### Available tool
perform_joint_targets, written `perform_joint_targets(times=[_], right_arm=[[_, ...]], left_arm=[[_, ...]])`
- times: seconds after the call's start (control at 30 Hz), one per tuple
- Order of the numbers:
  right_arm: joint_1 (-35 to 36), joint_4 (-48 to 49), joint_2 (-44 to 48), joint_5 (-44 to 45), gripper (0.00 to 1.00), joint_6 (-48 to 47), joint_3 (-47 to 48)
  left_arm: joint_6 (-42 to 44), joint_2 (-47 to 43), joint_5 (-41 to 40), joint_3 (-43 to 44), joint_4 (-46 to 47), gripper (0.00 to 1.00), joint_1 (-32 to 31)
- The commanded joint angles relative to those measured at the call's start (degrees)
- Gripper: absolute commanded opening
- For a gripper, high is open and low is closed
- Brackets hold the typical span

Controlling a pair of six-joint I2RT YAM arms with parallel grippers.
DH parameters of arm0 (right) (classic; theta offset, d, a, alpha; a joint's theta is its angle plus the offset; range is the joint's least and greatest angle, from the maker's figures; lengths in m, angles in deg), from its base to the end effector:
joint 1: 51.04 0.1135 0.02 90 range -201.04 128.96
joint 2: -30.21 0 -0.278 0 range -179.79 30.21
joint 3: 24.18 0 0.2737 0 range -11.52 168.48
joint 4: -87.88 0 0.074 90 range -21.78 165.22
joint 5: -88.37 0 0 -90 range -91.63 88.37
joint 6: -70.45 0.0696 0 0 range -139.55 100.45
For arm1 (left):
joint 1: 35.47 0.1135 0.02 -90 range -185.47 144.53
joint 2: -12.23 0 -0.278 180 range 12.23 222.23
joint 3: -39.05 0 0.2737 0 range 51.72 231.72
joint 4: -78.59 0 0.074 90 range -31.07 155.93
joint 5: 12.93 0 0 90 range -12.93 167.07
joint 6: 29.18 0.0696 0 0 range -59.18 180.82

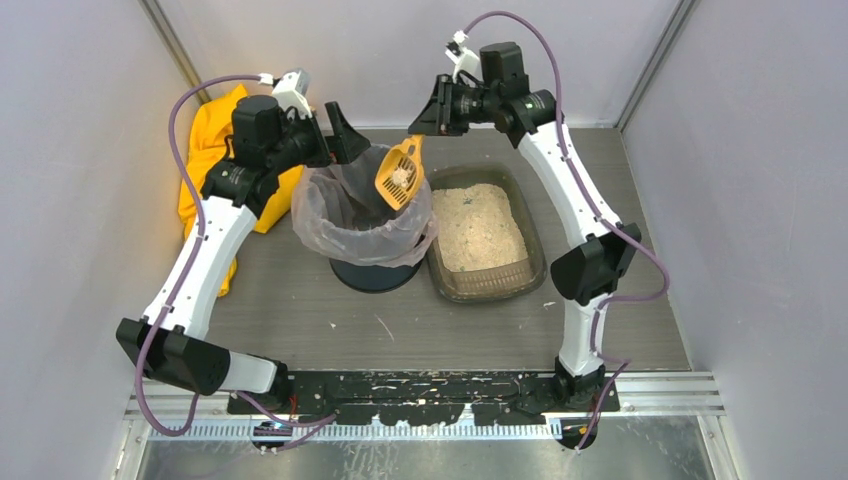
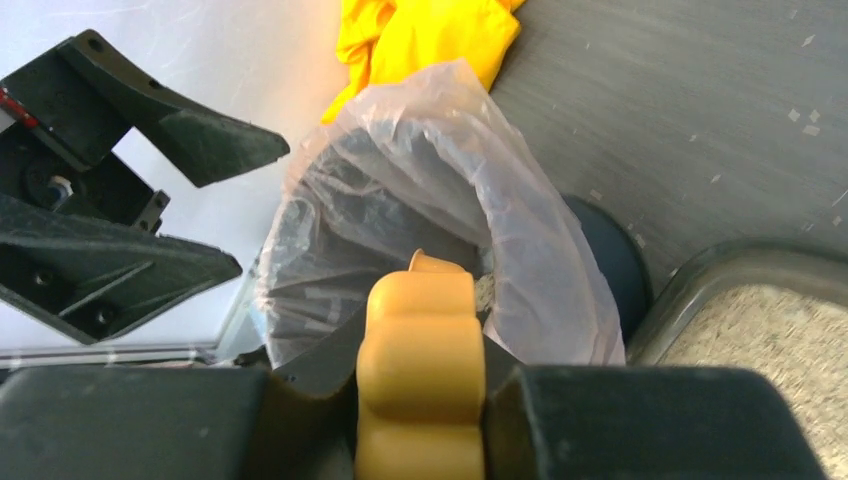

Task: Clean the litter box

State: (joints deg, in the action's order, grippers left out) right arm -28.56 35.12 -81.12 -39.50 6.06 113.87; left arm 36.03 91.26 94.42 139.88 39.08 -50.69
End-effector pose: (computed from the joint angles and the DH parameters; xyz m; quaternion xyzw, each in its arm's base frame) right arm 0.4285 0.2236 0.4389 -0.1499 0.8067 0.4555 0.3453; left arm 0.3371 -0.1132 0.4453 0.0221 0.8029 -0.3139 0.5062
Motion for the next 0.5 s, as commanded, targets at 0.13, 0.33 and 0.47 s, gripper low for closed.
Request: perform_joint_targets(times=[0.13,0.33,0.47], right_arm=[[4.79,-13.93,-4.29,10.97,0.0,-13.71,17.3],[8.76,-10.31,-0.51,17.62,0.0,-20.11,14.57],[10.82,-4.2,2.64,22.63,0.0,-22.59,9.55]], left_arm=[[2.03,-2.76,-1.26,0.27,-0.04,0.98,0.46],[1.69,-2.38,-0.93,-0.18,0.39,0.98,0.44],[1.51,-2.02,-0.73,0.03,0.45,0.98,0.43]])
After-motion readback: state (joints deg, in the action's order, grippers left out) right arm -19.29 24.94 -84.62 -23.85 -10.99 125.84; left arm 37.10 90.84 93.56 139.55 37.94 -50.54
